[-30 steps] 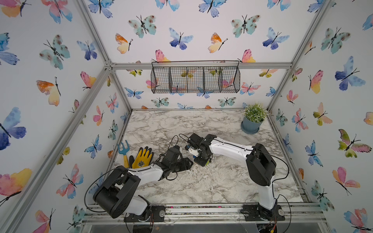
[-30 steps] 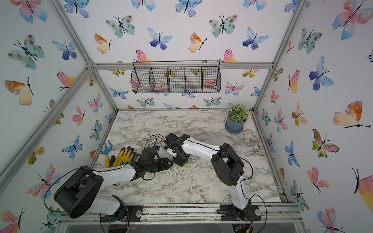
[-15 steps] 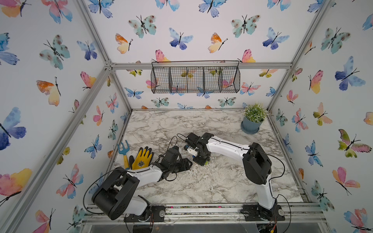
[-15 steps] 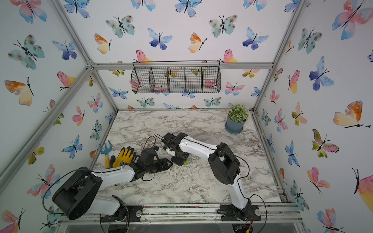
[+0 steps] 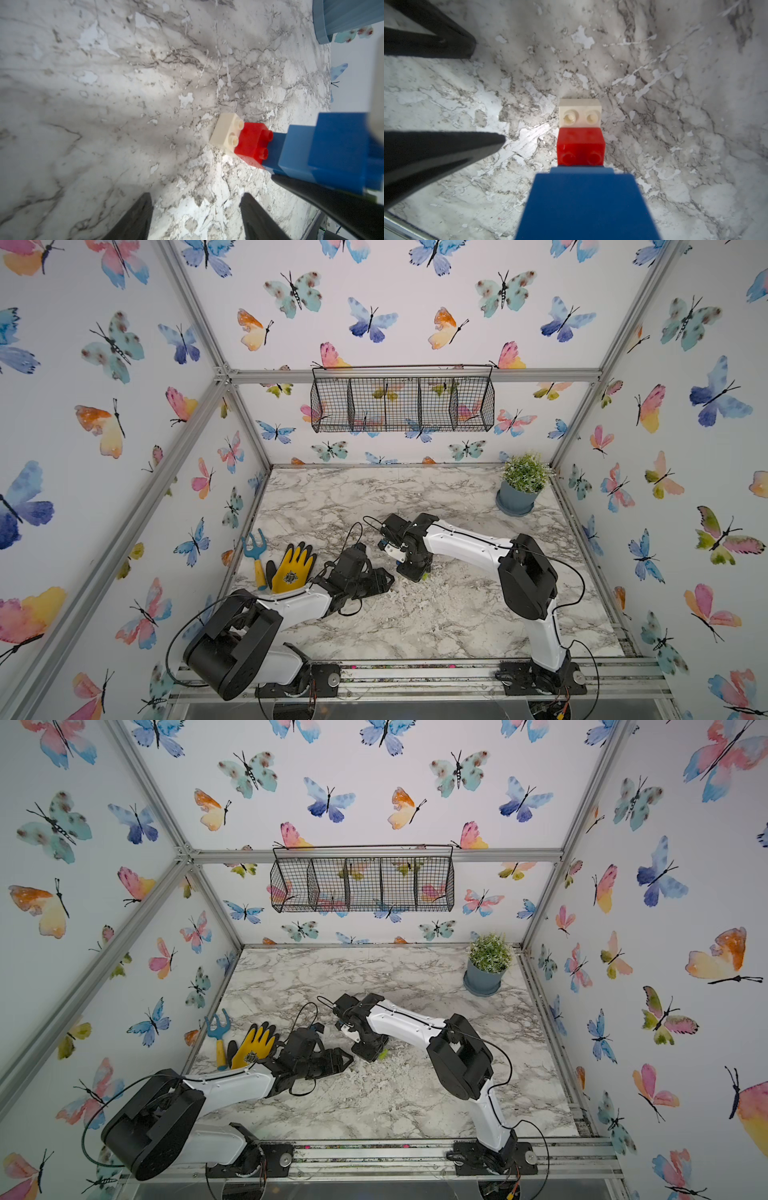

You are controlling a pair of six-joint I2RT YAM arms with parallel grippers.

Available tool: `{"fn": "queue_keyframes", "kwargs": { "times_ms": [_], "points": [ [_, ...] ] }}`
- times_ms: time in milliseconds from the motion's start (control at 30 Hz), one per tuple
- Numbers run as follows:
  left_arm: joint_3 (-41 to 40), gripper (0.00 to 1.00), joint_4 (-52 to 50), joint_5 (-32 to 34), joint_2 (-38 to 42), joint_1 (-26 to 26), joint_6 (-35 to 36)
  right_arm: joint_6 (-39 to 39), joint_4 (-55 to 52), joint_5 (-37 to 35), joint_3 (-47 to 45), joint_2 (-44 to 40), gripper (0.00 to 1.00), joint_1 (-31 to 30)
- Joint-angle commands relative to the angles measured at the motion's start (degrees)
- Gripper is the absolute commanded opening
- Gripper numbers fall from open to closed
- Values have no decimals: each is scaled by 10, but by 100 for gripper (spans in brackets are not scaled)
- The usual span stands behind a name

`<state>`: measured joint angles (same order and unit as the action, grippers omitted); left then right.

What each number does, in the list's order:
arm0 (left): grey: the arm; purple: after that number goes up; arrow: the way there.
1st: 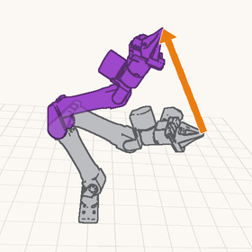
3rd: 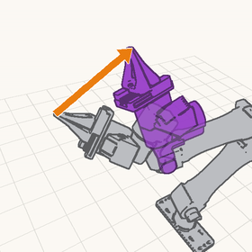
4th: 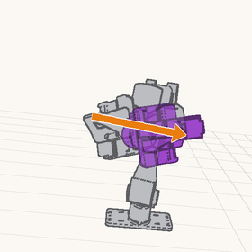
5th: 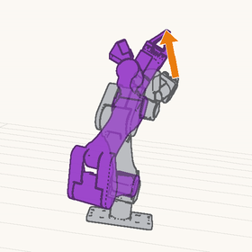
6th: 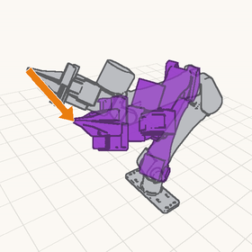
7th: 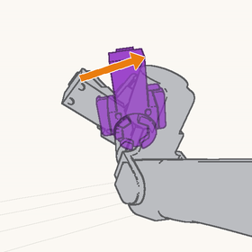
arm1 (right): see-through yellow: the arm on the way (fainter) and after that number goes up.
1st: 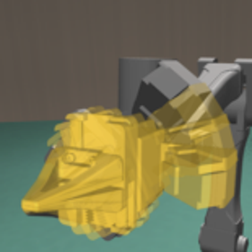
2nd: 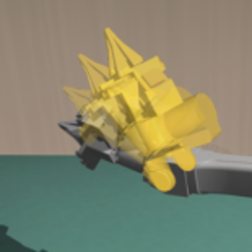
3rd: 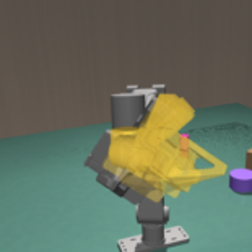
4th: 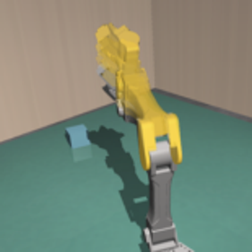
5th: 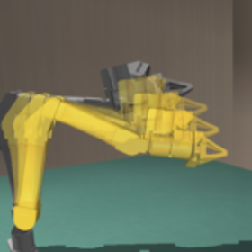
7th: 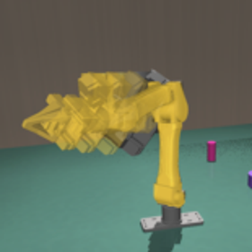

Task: Assemble the letter y with lego
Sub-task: Place the lego brick at the center of the board.

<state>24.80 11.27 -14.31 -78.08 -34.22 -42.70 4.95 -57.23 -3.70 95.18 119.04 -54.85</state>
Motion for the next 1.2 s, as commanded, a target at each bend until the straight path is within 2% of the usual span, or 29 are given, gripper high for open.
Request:
{"fn": "queue_keyframes", "kwargs": {
  "times_ms": [0,267,567,833,1167],
  "points": [
    [-20,68,-94,20,5,4,-6,-9,17,5,-11,34,26,-5],
    [-3,69,-151,38,55,11,-1,-8,50,27,-23,-25,27,-2],
    [17,69,-208,53,98,23,5,-8,94,89,-72,-101,27,8],
    [31,70,-248,55,139,45,10,-7,147,192,-157,-153,28,19],
    [39,70,-267,44,155,78,26,2,194,292,-225,-160,29,30]
  ]
}}
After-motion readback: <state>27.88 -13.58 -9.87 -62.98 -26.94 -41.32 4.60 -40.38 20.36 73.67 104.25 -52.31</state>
